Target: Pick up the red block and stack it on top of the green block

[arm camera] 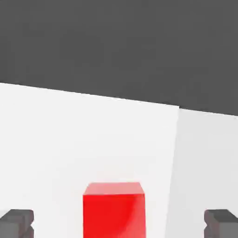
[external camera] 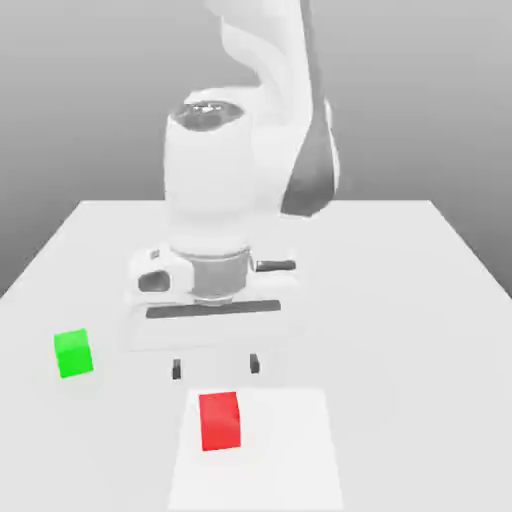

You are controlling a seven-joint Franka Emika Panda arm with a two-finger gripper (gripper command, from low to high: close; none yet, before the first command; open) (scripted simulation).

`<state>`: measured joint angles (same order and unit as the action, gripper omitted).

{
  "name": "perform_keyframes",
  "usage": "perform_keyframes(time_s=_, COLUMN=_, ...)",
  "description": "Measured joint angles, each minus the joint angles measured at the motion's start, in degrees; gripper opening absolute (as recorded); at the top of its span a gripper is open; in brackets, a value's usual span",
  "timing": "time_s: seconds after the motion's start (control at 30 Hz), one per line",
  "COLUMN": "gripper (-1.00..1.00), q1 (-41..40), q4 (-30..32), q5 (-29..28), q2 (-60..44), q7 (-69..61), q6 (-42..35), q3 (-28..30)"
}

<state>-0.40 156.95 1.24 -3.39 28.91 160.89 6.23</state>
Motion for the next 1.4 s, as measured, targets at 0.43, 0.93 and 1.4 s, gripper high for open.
perform_keyframes(time_s=0.43, gripper=-1.0, q1=-2.4, q4=-1.3, q5=3.2, q2=-11.2, q7=-2.5, q6=9.3, q3=-3.2)
perform_keyframes(time_s=0.93, gripper=-1.0, q1=-12.1, q4=2.0, q5=-1.6, q2=5.3, q7=-10.5, q6=-3.9, q3=4.5)
perform_keyframes(time_s=1.4, gripper=-1.0, q1=-26.3, q4=4.2, q5=-8.1, q2=11.8, q7=-25.6, q6=-7.8, q3=16.2)
